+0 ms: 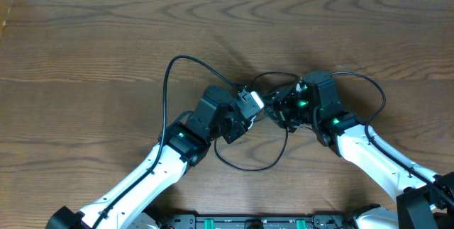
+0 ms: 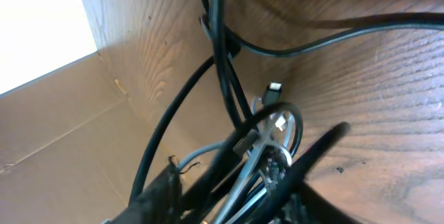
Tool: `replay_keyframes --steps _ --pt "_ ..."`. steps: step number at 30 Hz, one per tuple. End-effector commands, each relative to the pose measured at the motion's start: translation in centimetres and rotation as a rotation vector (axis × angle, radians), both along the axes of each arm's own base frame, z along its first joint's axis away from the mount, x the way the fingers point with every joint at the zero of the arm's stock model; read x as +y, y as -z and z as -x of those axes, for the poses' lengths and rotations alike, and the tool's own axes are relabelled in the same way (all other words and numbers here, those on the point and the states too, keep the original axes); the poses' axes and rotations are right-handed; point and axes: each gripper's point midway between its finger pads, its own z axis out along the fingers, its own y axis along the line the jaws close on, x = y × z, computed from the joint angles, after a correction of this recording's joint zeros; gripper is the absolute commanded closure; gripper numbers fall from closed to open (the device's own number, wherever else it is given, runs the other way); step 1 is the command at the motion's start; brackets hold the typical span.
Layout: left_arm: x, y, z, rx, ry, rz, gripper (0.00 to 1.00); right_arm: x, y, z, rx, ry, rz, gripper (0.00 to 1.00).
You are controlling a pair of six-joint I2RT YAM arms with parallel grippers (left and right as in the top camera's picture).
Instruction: Untangle cables
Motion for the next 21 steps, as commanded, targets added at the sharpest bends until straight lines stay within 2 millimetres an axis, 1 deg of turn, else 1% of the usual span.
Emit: replay_keyframes --steps 1,4,5,6,8,15,16,18,20,21 --pt "-1.6 -2.9 -0.2 -0.063 0.055 0.084 0.92 0.8 1.1 1.5 0.027 -0.064 0.025 0.75" --pt "-1.7 -3.5 -0.6 -0.090 0.050 0.097 0.92 0.7 2.0 2.9 0.080 -0.097 0.051 0.91" --pt "-1.8 -3.7 -0.7 -0.097 0.049 0.101 0.90 0.6 2.4 3.4 0.105 -0.099 0.062 0.98" --pt "-1.8 -3.8 -0.8 -0.104 0.047 0.104 0.86 0.3 2.7 3.8 0.123 -0.105 0.076 0.99" --pt "-1.8 -4.0 -0.9 -0.109 0.047 0.107 0.84 0.0 3.2 4.1 0.112 -0.129 0.108 0.99" --pt "-1.9 -4.0 -0.9 -0.113 0.047 0.110 0.83 -1.8 4.7 4.2 0.104 -0.113 0.229 0.99" --pt "-1.9 -4.1 -1.0 -0.116 0.047 0.112 0.87 -1.9 4.8 4.2 0.101 -0.113 0.241 0.99" --pt "-1.8 -4.2 -1.1 -0.122 0.040 0.110 0.89 -2.2 4.9 4.1 0.087 -0.117 0.259 0.99" --pt "-1.3 -4.3 -1.8 -0.144 0.002 0.093 0.92 -2.7 5.3 4.1 0.092 -0.107 0.288 0.99" --pt "-0.9 -4.3 -2.2 -0.159 -0.025 0.080 0.92 -3.1 5.5 4.1 0.099 -0.099 0.307 0.99"
